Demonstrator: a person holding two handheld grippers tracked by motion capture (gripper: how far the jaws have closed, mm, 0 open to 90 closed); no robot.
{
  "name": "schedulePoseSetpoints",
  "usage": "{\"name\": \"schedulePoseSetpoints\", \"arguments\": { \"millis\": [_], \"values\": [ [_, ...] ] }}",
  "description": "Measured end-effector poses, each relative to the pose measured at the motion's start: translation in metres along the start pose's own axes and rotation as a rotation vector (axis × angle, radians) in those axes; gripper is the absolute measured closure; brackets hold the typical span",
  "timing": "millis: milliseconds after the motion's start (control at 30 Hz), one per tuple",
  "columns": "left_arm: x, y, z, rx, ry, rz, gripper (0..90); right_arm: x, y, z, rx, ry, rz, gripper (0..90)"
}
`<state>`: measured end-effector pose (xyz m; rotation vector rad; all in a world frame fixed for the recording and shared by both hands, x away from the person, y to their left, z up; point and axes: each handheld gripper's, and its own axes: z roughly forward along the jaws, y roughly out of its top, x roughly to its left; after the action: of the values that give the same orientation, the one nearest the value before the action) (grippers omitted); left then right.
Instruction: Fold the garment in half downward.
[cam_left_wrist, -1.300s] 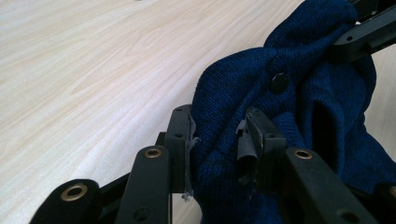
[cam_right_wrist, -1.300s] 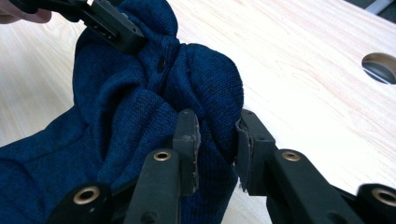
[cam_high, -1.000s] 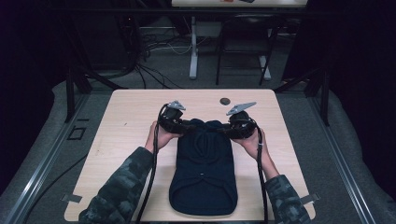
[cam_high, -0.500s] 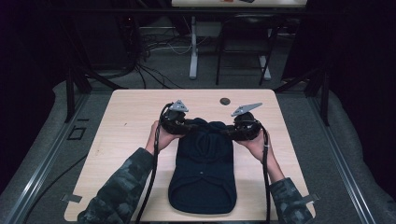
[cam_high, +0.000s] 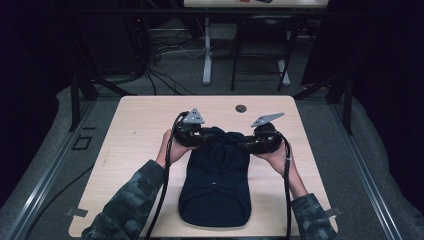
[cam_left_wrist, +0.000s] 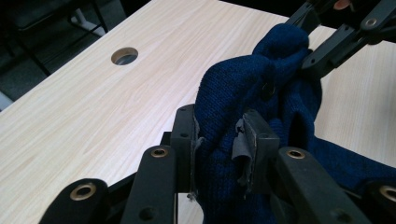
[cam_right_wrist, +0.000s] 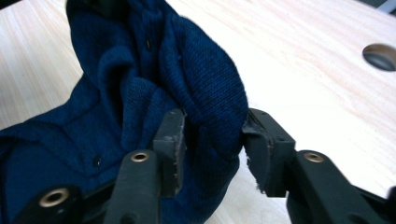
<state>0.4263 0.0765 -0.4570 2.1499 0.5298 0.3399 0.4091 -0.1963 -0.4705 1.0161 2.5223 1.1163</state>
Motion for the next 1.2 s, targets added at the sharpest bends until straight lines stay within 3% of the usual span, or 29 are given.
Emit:
{"name": "schedulePoseSetpoints", "arguments": {
  "millis": [67, 167, 267, 400, 433, 500, 533, 600, 867, 933, 1200],
  "values": [
    [-0.001, 0.000, 0.000, -0.004, -0.001, 0.002, 70.2, 0.000, 0.000, 0.001, 0.009, -0.007, 0.003, 57.5],
    [-0.002, 0.000, -0.001, -0.007, -0.003, 0.007, 70.1, 0.002, 0.000, 0.002, 0.012, -0.048, 0.005, 64.4],
    [-0.002, 0.000, -0.003, -0.012, -0.008, 0.008, 69.8, 0.007, 0.002, -0.001, -0.016, -0.090, -0.029, 71.9],
    [-0.001, 0.000, -0.007, -0.004, -0.019, 0.003, 68.9, 0.012, 0.004, -0.005, -0.052, -0.114, -0.059, 74.4],
    [-0.001, 0.000, -0.008, -0.002, -0.021, 0.000, 68.2, 0.015, 0.005, -0.007, -0.070, -0.129, -0.086, 75.0],
    [0.000, -0.001, -0.010, 0.000, -0.025, -0.015, 67.4, 0.016, 0.005, -0.008, -0.077, -0.134, -0.094, 75.2],
    [0.001, -0.002, -0.009, 0.021, -0.044, -0.051, 63.1, 0.016, 0.006, -0.010, -0.111, -0.134, -0.108, 75.8],
    [0.000, -0.003, -0.009, 0.033, -0.050, -0.056, 61.0, 0.017, 0.006, -0.012, -0.137, -0.144, -0.115, 76.1],
    [-0.012, -0.013, -0.014, 0.042, -0.032, -0.014, 65.1, 0.025, 0.007, -0.016, -0.134, -0.123, -0.156, 74.1],
    [-0.018, -0.015, -0.016, 0.045, -0.027, 0.004, 64.5, 0.027, 0.003, -0.018, -0.108, -0.098, -0.160, 72.4],
    [-0.032, -0.022, -0.016, 0.063, -0.008, 0.036, 57.8, 0.034, -0.016, -0.019, -0.076, -0.073, -0.169, 70.1]
  ]
}}
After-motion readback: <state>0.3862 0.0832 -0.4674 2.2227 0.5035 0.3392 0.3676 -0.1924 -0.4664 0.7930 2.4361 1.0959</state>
